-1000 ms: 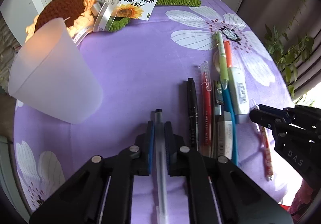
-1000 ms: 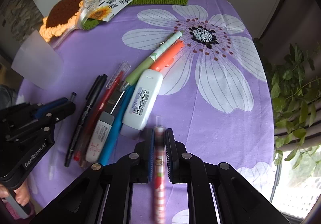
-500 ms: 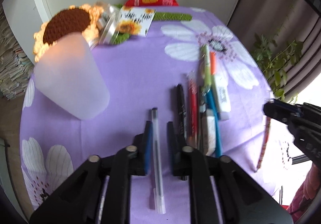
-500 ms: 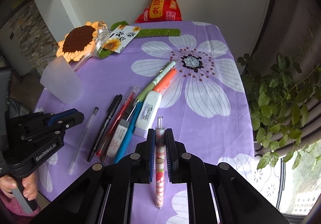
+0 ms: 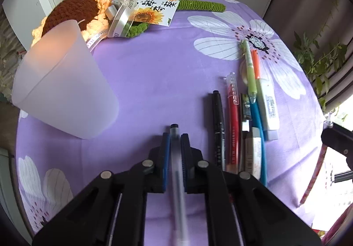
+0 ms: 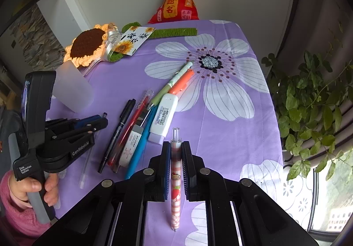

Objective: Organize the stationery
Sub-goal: 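Lift the clear gel pen off the table with the left tool, then carry the clear pen into the frosted cup and open the left tool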

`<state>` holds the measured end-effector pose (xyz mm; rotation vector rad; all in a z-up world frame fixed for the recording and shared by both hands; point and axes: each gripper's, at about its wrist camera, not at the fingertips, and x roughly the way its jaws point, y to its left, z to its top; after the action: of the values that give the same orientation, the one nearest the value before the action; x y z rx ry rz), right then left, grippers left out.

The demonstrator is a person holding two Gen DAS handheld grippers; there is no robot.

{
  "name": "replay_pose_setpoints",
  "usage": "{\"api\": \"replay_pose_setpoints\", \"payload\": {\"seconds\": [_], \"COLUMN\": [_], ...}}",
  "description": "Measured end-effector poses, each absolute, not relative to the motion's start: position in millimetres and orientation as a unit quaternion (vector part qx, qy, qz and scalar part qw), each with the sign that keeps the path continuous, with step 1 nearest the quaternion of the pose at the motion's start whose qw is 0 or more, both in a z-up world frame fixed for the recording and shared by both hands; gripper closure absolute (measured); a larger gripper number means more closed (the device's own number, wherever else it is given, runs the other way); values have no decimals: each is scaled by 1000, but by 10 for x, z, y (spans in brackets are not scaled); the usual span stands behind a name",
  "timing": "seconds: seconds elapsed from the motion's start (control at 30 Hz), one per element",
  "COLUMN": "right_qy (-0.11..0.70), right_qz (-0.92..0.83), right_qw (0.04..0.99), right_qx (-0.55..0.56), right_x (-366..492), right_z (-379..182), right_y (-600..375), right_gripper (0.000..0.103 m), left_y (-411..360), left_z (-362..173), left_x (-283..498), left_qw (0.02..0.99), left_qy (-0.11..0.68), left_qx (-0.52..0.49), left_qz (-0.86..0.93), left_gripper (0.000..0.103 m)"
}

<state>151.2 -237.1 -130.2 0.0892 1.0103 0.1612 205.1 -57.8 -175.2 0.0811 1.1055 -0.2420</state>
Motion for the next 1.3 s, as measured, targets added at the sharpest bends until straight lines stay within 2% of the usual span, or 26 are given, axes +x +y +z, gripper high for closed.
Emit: {"api": "replay_pose_setpoints", "payload": {"seconds": [0.37, 0.8, 1.3], "right_qy": [464, 403, 351], "right_qz": [81, 96, 125], "right_qw": [881, 909, 928], "right_qx": [45, 35, 27], "right_x": [1453, 1176, 1135], "right_z": [-1134, -654, -211], "right_y": [-2369, -2210, -1876], "right_gripper": [92, 92, 92], "left_y": [-412, -303, -65], "left_z": [-1156, -569, 122], "left_x": [1720, 1280, 1364], "left_qw": [882, 915, 949], "left_qy": [454, 376, 296], "left_qx": [19, 5, 4], "left_qz": [-124, -145, -105], "left_gripper": [96, 96, 96]}}
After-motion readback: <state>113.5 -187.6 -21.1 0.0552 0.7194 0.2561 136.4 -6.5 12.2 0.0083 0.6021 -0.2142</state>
